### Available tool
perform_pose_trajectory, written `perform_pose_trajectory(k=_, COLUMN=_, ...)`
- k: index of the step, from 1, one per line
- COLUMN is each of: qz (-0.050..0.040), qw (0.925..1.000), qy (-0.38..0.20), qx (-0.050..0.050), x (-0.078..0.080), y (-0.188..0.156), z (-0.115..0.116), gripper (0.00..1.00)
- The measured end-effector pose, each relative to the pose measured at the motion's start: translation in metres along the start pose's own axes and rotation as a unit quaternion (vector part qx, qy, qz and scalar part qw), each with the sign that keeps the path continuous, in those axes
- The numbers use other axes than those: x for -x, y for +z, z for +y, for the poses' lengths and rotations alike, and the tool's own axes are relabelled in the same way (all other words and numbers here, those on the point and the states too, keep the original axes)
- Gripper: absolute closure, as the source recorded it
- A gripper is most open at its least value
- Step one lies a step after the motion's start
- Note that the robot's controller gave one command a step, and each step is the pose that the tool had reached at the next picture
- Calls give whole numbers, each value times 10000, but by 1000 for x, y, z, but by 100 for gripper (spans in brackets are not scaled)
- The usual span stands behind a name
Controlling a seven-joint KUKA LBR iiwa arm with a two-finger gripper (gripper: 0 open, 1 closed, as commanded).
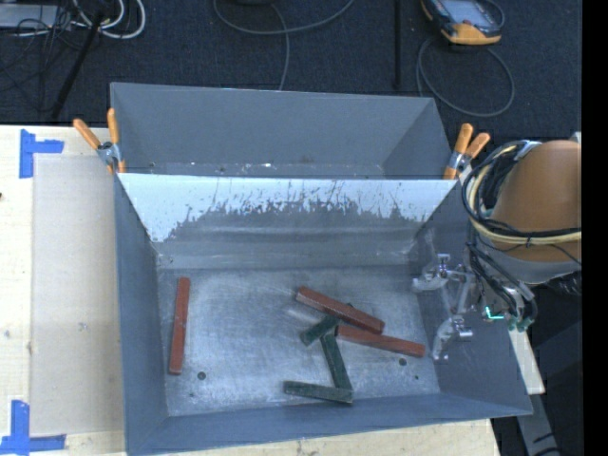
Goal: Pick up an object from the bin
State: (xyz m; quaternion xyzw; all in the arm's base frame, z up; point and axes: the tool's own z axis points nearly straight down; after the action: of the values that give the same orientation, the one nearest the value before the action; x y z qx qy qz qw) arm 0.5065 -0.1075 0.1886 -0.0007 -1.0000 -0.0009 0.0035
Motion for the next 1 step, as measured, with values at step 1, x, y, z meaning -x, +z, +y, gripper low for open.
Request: perform_pose_trajectory(k=1, qz=-30, qw=10000, qy=-10, qx=-6, x=2, y=-3, z=0, gripper=0)
